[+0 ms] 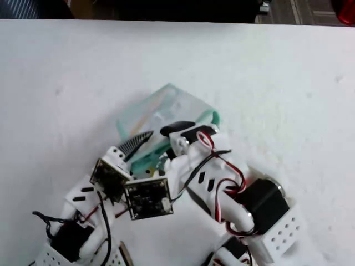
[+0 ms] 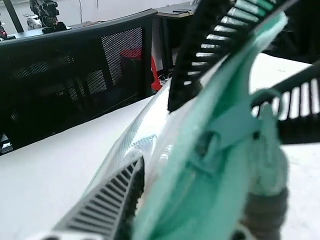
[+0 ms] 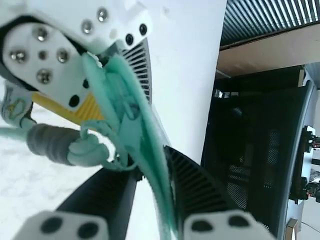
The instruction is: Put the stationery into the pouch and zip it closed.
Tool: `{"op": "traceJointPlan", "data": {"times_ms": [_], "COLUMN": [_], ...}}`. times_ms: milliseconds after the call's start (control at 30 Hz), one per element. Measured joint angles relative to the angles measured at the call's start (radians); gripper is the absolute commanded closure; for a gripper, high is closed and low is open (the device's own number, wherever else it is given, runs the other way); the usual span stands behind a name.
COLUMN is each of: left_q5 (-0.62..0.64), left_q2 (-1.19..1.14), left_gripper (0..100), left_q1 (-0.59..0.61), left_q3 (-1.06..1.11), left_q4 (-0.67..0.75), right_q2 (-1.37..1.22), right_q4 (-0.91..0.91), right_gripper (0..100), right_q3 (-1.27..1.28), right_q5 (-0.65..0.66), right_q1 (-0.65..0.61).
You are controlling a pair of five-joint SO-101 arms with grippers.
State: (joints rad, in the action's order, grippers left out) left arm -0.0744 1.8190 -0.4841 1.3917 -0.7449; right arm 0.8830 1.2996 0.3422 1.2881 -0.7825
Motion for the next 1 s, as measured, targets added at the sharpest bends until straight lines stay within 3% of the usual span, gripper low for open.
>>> {"op": "traceJointPlan", "data": {"times_ms": [200, 400, 767, 1000], "left_q5": [0.0, 0.0, 0.002, 0.002], "left_q2": [0.0, -0.002, -0.002, 0.0], "left_gripper": [98, 98, 98, 98], "left_q1": [0.048, 0.054, 0.049, 0.046], "left_q3": [0.0, 0.002, 0.002, -0.002], "left_q4": [0.0, -0.009, -0.06, -0.063], "right_q2": [0.002, 0.002, -0.003, 0.066], "right_q4": [-0.075, -0.083, -0.083, -0.074], "right_gripper": [96.8, 82.8, 83.0, 82.9], "right_q3": [0.091, 0.144, 0.123, 0.054], "right_q5": [0.0, -0.003, -0.006, -0.126], "right_q1": [0.0, 0.0, 0.08, 0.103]}}
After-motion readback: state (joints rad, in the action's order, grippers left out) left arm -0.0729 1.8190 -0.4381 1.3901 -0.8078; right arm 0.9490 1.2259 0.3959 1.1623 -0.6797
